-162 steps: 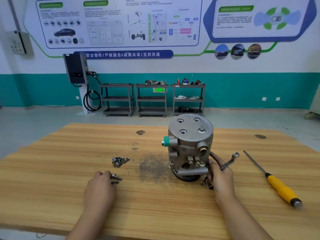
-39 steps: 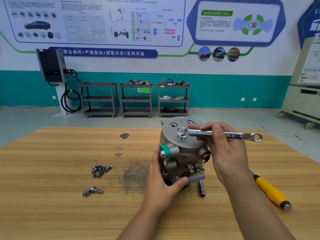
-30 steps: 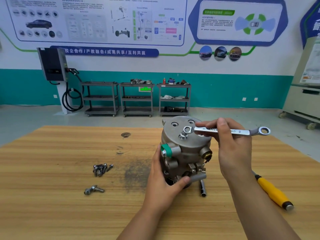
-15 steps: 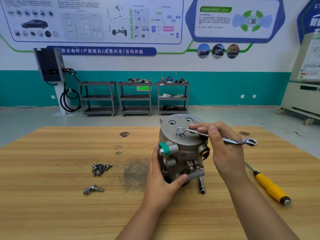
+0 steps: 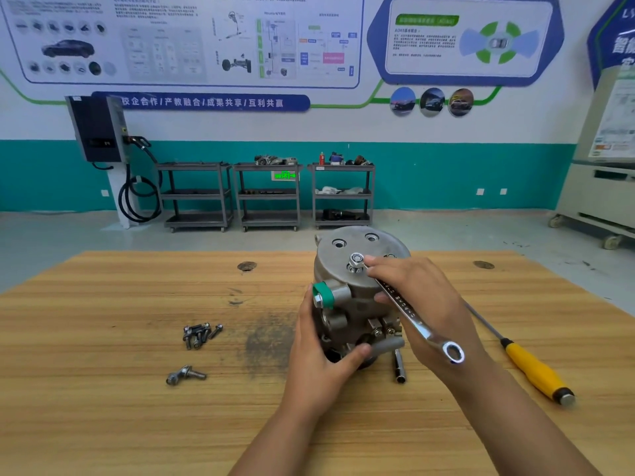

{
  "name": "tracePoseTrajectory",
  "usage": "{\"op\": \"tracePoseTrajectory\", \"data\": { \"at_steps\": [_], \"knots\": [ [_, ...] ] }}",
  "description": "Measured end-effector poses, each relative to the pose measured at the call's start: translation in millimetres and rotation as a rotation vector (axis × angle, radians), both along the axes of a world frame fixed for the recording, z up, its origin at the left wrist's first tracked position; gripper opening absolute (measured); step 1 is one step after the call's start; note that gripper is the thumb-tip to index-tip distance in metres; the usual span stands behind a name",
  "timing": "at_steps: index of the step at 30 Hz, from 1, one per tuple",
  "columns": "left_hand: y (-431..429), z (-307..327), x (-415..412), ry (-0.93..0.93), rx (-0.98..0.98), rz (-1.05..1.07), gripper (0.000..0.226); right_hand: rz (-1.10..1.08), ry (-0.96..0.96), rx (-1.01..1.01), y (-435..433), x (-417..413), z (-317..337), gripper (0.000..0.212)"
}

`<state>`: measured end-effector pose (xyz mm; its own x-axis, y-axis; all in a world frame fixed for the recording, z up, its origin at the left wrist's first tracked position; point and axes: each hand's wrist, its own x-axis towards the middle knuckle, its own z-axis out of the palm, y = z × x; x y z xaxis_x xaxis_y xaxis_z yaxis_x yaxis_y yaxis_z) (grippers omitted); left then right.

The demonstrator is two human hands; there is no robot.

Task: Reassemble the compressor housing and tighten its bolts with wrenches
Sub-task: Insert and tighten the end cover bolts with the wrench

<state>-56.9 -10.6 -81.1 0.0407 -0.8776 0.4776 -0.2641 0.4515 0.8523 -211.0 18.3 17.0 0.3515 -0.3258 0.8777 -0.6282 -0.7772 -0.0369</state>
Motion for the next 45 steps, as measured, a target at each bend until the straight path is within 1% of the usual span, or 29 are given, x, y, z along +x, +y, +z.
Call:
{"op": "tracePoseTrajectory", "data": {
  "at_steps": [1, 4, 5, 7, 10, 12, 14, 16, 18, 22, 27, 32, 36, 39, 42, 44, 45],
  "knots": [
    [-0.4, -0.3, 0.0, -0.001, -0.003, 0.001, 0.101, -0.037, 0.026, -0.018, 0.1, 0.4, 3.3, 0.029],
    [-1.9, -1.1, -0.1, 0.009, -0.010, 0.000, 0.101, -0.086, 0.069, -0.067, -0.2, 3.2, 15.8, 0.020],
    [-2.4, -1.3, -0.2, 0.012, -0.010, -0.004, 0.100, -0.085, 0.086, -0.072, -0.4, 4.5, 18.8, 0.021],
    [-2.8, -1.4, 0.0, 0.008, -0.009, -0.009, 0.102, -0.064, 0.119, -0.058, -1.4, 8.3, 25.4, 0.024],
    [-4.0, -2.4, -0.1, 0.021, -0.001, -0.033, 0.107, -0.058, 0.144, -0.019, -4.4, 15.3, 34.1, 0.023],
    [-4.0, -1.5, -0.8, 0.027, 0.001, -0.045, 0.108, -0.056, 0.138, 0.027, -7.2, 20.4, 39.1, 0.018],
    [-4.7, -1.2, -1.4, 0.017, -0.032, -0.040, 0.104, -0.043, 0.124, 0.080, -11.4, 25.5, 43.3, 0.013],
    [-4.1, -0.9, -1.3, -0.004, -0.065, -0.022, 0.099, -0.041, 0.099, 0.145, -15.8, 32.0, 46.6, 0.015],
    [-3.6, -0.9, -1.4, -0.021, -0.065, -0.018, 0.101, -0.050, 0.072, 0.191, -20.2, 37.7, 48.7, 0.017],
    [-2.9, -1.0, -1.3, -0.048, -0.063, -0.007, 0.102, -0.071, -0.005, 0.235, -28.1, 44.4, 52.0, 0.013],
    [-2.9, -1.5, -1.4, -0.045, -0.067, -0.011, 0.102, -0.254, -0.059, 0.329, -38.8, 47.7, 53.2, 0.024],
    [-4.9, 0.6, 0.6, -0.086, -0.042, 0.006, 0.107, -0.594, -0.042, 0.409, -49.5, 46.1, 55.2, 0.029],
    [-6.5, 2.2, -0.2, -0.157, -0.046, 0.012, 0.103, -0.715, -0.078, 0.546, -54.4, 36.3, 55.3, 0.031],
    [-7.8, 2.7, 0.5, -0.168, -0.053, 0.013, 0.103, -0.713, -0.145, 0.682, -52.2, 24.7, 53.6, 0.036],
    [-8.7, 2.6, 1.4, -0.170, -0.062, 0.012, 0.103, -0.757, -0.228, 0.746, -47.5, 14.3, 47.2, 0.049],
    [-8.0, 1.8, 1.1, -0.171, -0.062, 0.023, 0.103, -0.733, -0.350, 0.778, -42.0, 12.5, 40.0, 0.056],
    [-7.8, 1.4, 0.9, -0.163, -0.057, 0.030, 0.101, -0.686, -0.457, 0.793, -39.6, 13.2, 35.8, 0.058]
  ]
}}
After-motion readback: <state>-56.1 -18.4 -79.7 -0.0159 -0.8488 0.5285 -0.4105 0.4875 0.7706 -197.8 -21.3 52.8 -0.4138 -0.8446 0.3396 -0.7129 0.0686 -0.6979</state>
